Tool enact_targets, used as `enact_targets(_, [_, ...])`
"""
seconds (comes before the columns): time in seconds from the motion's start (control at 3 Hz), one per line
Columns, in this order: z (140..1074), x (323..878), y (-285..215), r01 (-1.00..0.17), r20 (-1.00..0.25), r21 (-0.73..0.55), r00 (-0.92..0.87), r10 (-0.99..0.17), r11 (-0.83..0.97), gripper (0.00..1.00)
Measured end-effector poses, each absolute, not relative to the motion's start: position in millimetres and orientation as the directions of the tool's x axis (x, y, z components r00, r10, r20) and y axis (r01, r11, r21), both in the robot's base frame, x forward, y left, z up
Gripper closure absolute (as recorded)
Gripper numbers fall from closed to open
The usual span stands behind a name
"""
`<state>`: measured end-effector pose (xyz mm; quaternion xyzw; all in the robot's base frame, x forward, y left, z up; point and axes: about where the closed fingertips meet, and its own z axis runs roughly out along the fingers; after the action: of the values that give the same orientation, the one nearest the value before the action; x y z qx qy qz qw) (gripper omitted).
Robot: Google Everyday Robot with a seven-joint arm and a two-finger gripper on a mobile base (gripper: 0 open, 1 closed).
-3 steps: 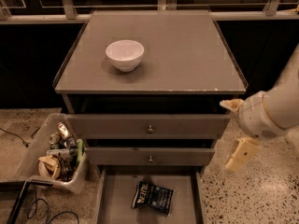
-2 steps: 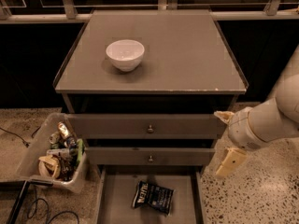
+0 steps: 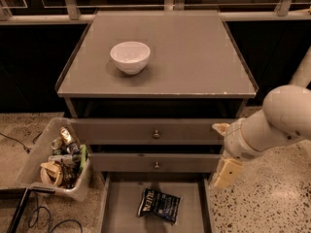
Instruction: Pick blue chip bag from bottom drawer and place on counter
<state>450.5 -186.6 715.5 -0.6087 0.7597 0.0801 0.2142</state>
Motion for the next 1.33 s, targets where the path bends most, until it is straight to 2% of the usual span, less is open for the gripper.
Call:
enact_targets(0.33, [649,453,-183,-0.962,-0.387,-0.043,-0.234,-0.892,0.271,0.0])
enact_targets(0.67, [600,451,-186,-0.956,-0.387,-0.003,-0.268,-0.882,0.292,0.0])
enact_targets(1.33, [532,447,-193,-0.956,-0.576,-0.022,-0.228,-0.785,0.294,0.0])
